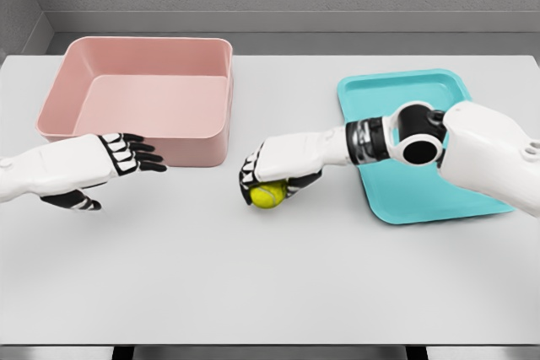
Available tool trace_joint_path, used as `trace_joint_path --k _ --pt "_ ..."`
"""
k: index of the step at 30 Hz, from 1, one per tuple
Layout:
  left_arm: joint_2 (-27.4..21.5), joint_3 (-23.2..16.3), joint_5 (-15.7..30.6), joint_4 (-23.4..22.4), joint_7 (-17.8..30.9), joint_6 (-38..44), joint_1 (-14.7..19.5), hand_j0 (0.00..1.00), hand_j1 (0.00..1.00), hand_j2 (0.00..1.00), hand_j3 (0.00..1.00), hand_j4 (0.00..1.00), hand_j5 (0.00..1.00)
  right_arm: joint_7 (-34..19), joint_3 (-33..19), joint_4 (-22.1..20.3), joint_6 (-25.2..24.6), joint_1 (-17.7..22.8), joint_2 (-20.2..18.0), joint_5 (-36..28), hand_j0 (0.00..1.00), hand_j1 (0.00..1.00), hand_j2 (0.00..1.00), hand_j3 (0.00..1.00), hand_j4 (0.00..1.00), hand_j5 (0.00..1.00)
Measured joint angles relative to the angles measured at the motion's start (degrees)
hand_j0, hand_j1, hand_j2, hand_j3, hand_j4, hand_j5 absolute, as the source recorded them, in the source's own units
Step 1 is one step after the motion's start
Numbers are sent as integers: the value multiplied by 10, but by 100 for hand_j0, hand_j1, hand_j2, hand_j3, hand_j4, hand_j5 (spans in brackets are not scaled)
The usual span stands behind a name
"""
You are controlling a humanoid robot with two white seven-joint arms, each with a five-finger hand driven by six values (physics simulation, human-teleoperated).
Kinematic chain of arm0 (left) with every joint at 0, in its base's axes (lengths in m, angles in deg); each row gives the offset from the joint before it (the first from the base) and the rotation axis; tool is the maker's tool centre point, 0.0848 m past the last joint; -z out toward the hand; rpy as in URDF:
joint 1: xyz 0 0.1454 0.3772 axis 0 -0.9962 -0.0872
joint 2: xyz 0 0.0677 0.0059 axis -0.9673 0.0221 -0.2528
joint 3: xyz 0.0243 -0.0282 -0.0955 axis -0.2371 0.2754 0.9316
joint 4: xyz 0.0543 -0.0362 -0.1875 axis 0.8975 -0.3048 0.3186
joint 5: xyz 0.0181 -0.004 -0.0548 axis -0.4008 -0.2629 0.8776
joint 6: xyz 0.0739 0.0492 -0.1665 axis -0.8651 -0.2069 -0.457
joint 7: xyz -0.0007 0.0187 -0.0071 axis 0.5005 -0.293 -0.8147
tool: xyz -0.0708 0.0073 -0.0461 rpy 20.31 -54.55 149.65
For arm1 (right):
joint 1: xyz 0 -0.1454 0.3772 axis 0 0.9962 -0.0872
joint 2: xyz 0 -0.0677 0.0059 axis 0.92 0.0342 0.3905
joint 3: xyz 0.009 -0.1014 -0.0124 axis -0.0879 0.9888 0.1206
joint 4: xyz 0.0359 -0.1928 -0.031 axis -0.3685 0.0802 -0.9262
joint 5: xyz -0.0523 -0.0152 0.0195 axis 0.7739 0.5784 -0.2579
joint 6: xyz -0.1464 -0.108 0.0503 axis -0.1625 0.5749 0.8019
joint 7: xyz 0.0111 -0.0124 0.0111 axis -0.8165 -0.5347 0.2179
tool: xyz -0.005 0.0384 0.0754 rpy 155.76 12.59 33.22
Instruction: Put the tennis from the blue tray into the pink basket with both arms
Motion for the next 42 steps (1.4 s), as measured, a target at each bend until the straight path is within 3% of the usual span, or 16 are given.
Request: trace_joint_path --k 14,24,31,32,34,42 --pt "1 3 2 0 0 0 0 100 100 100 100 100 100 -3 23 16 -10 1 48 0 50 50 50 50 50 50" --pt "1 3 2 1 0 0 0 100 100 100 100 100 100 -7 24 30 -23 0 66 1 51 51 51 51 51 51" --pt "1 3 2 1 0 0 0 100 100 100 100 100 100 -8 24 31 -24 2 67 1 57 57 57 57 57 57" --pt "1 3 2 1 0 0 0 100 100 100 100 100 100 -8 24 32 -24 3 67 1 61 61 61 61 61 61" --pt "1 3 2 1 0 0 0 100 100 100 100 100 100 -6 24 33 -28 3 67 1 100 100 100 100 100 100" --pt "29 23 19 1 -1 0 -6 100 100 100 100 100 100 -1 23 33 -44 4 61 -1 100 100 100 100 100 100"
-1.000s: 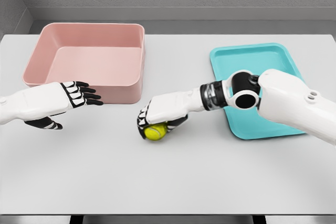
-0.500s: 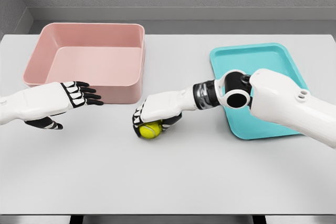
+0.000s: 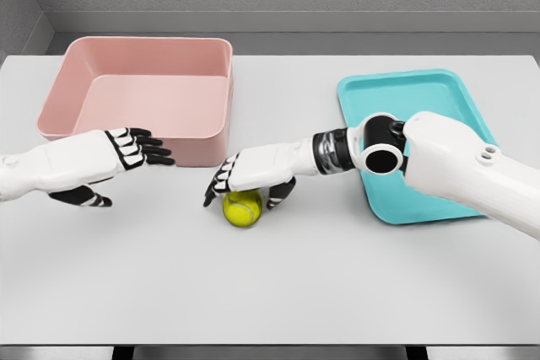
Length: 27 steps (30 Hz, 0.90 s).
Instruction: Put the tennis from the blue tray into the pink basket with both arms
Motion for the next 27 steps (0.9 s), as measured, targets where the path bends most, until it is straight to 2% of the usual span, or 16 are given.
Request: trace_joint_path --k 7,12,14,19,23,27 --pt "9 10 6 0 -48 0 -4 100 100 100 100 100 100 0 -12 -7 36 0 -49 0 100 100 100 100 100 100" --pt "24 4 -15 0 -57 0 -4 100 100 100 100 100 100 2 -54 -7 42 8 -103 -1 100 100 100 100 100 100" --pt "38 -9 -33 1 -58 0 -3 100 100 100 100 100 100 2 -86 -7 43 23 -138 -1 100 100 100 100 100 100" --pt "96 -56 -88 1 -59 0 25 100 100 100 100 100 100 -2 -140 -3 43 20 -222 0 100 100 100 100 100 100" --pt "128 -111 -119 1 -59 0 54 100 100 100 100 100 100 10 -166 5 44 24 -267 -1 100 100 100 100 100 100" --pt "146 -137 -143 1 -57 0 69 100 100 100 100 100 100 14 -200 9 44 29 -293 -1 100 100 100 100 100 100"
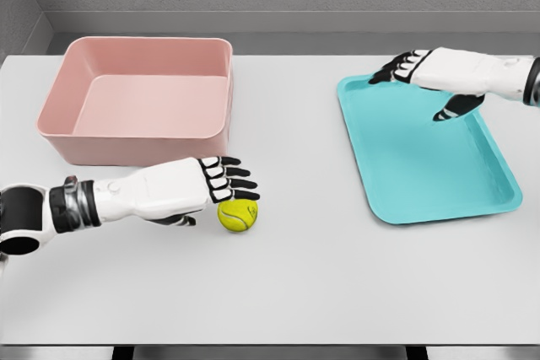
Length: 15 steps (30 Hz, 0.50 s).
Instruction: Put the tennis from the blue tray into the pink basket with both arms
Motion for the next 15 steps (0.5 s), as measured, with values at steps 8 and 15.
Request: trace_joint_path --k 8,15 --pt "6 -87 -8 0 4 0 84 100 100 100 100 100 100 -3 -34 4 0 25 -11 1 100 100 100 100 100 100" --pt "-1 -108 40 0 4 0 84 100 100 100 100 100 100 -5 -46 4 0 27 -10 0 100 100 100 100 100 100"
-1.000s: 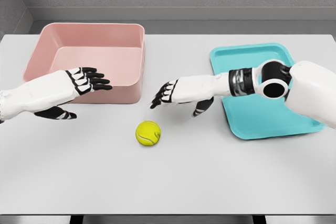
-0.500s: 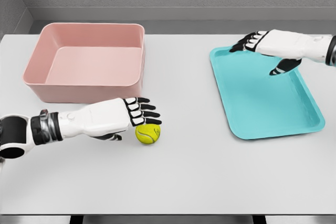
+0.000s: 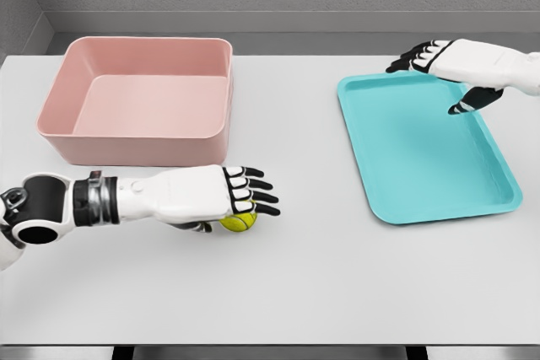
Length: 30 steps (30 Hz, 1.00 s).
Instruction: Put the tennis from the blue tray into the pink basket with both arms
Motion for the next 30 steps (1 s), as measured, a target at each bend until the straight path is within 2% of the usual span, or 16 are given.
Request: trace_joint_path --k 4,7,9,13,18,26,30 --pt "-6 -2 52 0 12 0 6 100 100 100 100 100 100 0 -1 0 0 0 0 0 100 100 100 100 100 100" --pt "-8 -9 74 0 21 0 23 100 100 100 100 100 100 1 1 1 0 0 1 0 100 100 100 100 100 100" --pt "-10 -26 78 0 24 0 51 100 100 100 100 100 100 1 1 1 0 0 2 0 100 100 100 100 100 100" --pt "-13 -53 70 0 27 0 59 100 100 100 100 100 100 1 1 2 0 0 2 0 100 100 100 100 100 100" --pt "-24 -61 62 0 28 0 77 100 100 100 100 100 100 1 1 2 0 0 2 0 100 100 100 100 100 100" --pt "-25 -62 78 -4 34 0 77 100 100 100 100 100 100 1 1 1 0 0 2 0 100 100 100 100 100 100" --pt "-21 -62 91 -21 40 0 82 100 100 100 100 100 100 1 0 1 0 0 2 0 100 100 100 100 100 100"
